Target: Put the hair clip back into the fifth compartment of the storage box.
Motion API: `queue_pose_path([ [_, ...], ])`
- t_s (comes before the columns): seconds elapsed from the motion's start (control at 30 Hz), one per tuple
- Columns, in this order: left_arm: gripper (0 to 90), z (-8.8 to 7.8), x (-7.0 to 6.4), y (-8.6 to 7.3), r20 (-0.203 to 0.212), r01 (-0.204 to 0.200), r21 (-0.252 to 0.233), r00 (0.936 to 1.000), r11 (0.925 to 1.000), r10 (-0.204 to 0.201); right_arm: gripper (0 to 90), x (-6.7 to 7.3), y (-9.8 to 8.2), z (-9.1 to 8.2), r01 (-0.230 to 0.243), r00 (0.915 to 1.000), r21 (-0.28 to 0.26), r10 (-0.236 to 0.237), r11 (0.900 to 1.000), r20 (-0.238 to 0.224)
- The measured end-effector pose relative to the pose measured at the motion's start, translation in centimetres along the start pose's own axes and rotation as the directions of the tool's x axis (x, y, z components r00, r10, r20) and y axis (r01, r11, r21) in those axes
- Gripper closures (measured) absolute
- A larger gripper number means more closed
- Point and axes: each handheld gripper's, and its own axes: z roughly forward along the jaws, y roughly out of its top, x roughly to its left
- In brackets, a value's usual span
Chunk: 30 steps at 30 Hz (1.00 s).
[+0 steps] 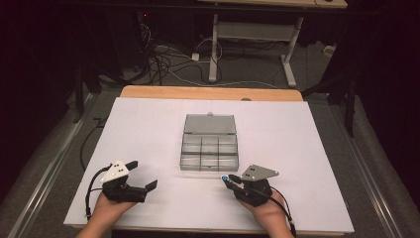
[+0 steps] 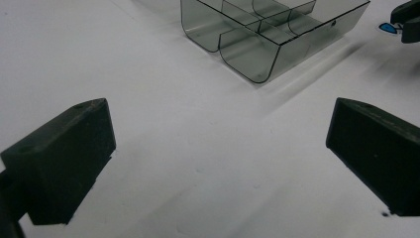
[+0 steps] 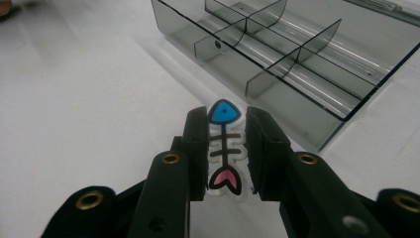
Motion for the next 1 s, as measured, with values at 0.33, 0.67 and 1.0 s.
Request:
queue_pose_path([
  [0.33, 0.0, 0.2, -0.2, 0.4, 0.006, -0.005, -0.004, 1.0000, 1.0000, 0.005, 73.3, -0.1, 1.1, -0.5, -0.005, 1.0000, -0.038, 0.005, 0.999, -0.004],
  [0.67, 0.0, 0.6, -0.4, 0.3, 0.022, -0.011, 0.006, 0.9997, 0.9999, 0.011, 73.3, 0.2, 1.8, 0.0, -0.008, 1.0000, -0.029, 0.008, 1.000, 0.000],
  [1.0, 0.0, 0.6, -0.4, 0.4, 0.030, -0.017, 0.003, 0.9994, 0.9999, 0.017, 73.3, 0.0, 2.6, 1.1, -0.002, 0.9999, -0.028, 0.002, 1.000, -0.012],
])
